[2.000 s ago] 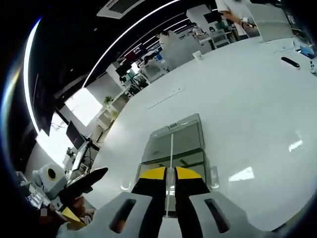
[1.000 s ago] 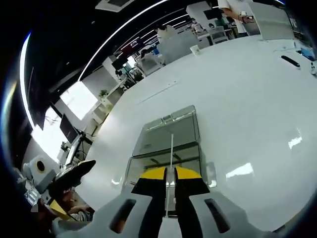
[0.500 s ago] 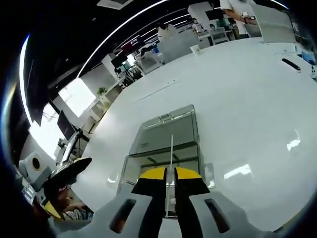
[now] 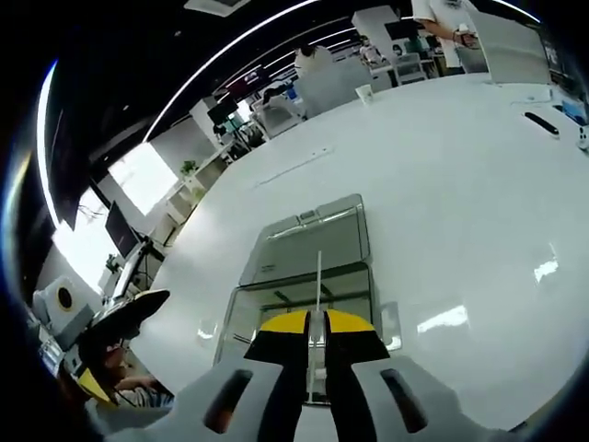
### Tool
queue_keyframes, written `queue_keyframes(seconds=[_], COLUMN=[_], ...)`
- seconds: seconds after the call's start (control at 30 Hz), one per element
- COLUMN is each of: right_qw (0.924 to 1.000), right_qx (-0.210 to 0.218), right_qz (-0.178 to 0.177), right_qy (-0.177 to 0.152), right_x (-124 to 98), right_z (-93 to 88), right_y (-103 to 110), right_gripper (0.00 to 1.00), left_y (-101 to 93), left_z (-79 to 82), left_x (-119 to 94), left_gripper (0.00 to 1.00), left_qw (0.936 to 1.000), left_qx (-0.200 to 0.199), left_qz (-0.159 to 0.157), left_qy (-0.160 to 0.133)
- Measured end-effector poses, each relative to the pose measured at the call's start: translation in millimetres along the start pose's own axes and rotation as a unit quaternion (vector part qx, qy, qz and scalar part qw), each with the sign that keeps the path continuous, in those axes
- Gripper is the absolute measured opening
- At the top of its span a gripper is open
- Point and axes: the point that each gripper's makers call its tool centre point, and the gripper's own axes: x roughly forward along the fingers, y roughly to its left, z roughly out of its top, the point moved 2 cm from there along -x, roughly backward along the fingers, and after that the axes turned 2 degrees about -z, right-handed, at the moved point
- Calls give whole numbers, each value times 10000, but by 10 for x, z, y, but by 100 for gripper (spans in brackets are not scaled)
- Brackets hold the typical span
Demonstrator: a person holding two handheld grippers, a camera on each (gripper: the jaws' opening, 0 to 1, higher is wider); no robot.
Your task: Insert the divider into the dual guide fixture by aligning both edges with the guide slots and pushing it downward to the bottom, including one-sided entry, uneven engagement, binding, and posture correction.
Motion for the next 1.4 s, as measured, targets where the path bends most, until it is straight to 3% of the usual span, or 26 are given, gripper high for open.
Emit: queue_keyframes(seconds=[1.4], right_qw=[9992], right_qx=[-323], right_qz=[-104], right_qy=[217], right_x=[26], right_z=[-50], right_y=[45], right_gripper=[0], left_y=[6], left_z=[-23], left_x=[37], left_gripper=[97], left_qw=[9999], left_qx=[-98], left_qz=[-94], left_qy=[51])
